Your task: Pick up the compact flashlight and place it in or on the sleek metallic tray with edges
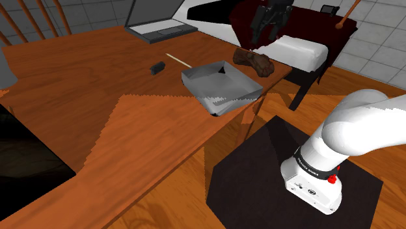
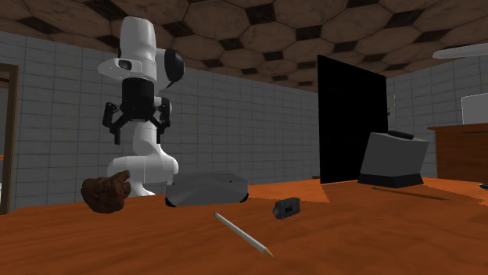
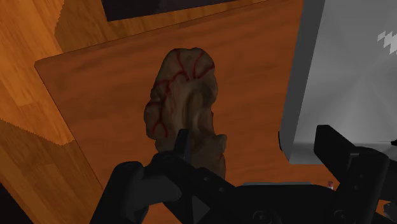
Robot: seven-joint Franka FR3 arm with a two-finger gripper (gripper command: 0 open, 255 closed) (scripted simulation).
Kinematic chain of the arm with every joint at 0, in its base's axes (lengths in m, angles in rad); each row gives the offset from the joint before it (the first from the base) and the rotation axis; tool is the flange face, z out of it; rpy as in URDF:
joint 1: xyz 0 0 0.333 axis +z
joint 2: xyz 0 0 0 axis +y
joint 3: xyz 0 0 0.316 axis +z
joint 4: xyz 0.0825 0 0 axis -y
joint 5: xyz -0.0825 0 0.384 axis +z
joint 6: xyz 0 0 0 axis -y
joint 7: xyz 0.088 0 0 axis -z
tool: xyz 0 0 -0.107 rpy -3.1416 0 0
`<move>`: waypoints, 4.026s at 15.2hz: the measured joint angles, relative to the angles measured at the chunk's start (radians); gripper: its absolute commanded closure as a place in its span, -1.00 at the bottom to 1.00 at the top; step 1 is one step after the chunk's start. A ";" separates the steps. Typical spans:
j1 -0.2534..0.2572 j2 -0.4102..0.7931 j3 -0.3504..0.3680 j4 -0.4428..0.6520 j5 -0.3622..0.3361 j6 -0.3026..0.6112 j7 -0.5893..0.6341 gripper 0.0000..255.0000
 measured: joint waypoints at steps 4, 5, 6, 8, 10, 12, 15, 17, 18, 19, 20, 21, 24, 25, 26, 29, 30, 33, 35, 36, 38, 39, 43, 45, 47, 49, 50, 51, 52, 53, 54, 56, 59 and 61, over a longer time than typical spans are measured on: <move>-0.005 0.016 0.055 -0.011 0.031 0.024 0.104 -1.00; -0.008 0.028 0.081 -0.007 0.045 0.032 0.154 -1.00; -0.007 0.050 0.115 -0.001 0.063 0.048 0.211 -1.00; -0.013 0.082 0.171 0.010 0.090 0.068 0.319 -1.00; -0.020 0.115 0.225 0.026 0.114 0.086 0.427 -1.00; -0.030 0.156 0.277 0.049 0.133 0.105 0.532 -1.00; -0.053 0.260 0.358 0.109 0.144 0.150 0.694 -1.00; -0.068 0.324 0.409 0.155 0.142 0.168 0.806 -1.00; -0.078 0.362 0.429 0.183 0.136 0.176 0.856 -1.00; -0.088 0.404 0.453 0.216 0.127 0.184 0.911 -1.00; -0.095 0.449 0.479 0.247 0.116 0.196 0.971 -1.00; -0.103 0.489 0.498 0.279 0.103 0.200 1.026 -1.00; -0.114 0.608 0.557 0.370 0.055 0.214 1.204 -1.00; -0.117 0.664 0.573 0.418 0.027 0.214 1.264 -1.00; -0.118 0.720 0.584 0.473 -0.003 0.206 1.322 -1.00; -0.097 0.856 0.603 0.593 -0.077 0.193 1.490 -1.00; -0.081 0.915 0.605 0.647 -0.109 0.188 1.549 -1.00; -0.039 1.044 0.591 0.777 -0.173 0.162 1.677 -1.00; -0.032 1.066 0.586 0.787 -0.184 0.171 1.700 -1.00; -0.031 1.071 0.584 0.782 -0.187 0.181 1.705 -1.00; -0.029 1.082 0.582 0.770 -0.193 0.202 1.710 -1.00; -0.029 1.085 0.581 0.762 -0.195 0.212 1.712 -1.00; -0.029 1.091 0.579 0.737 -0.200 0.242 1.716 -1.00; -0.029 1.092 0.579 0.736 -0.200 0.244 1.716 -1.00; -0.029 1.092 0.579 0.735 -0.200 0.245 1.716 -1.00; -0.029 1.089 0.579 0.737 -0.200 0.241 1.716 1.00; -0.029 1.085 0.581 0.738 -0.199 0.224 1.716 1.00; -0.028 1.083 0.581 0.739 -0.199 0.213 1.718 1.00; -0.028 1.082 0.581 0.738 -0.200 0.210 1.718 1.00; -0.028 1.082 0.581 0.738 -0.200 0.212 1.719 1.00; -0.028 1.081 0.581 0.735 -0.201 0.219 1.720 1.00; -0.028 1.080 0.581 0.735 -0.200 0.223 1.720 1.00; -0.029 1.081 0.583 0.742 -0.197 0.209 1.716 1.00; -0.030 1.086 0.582 0.760 -0.197 0.209 1.713 1.00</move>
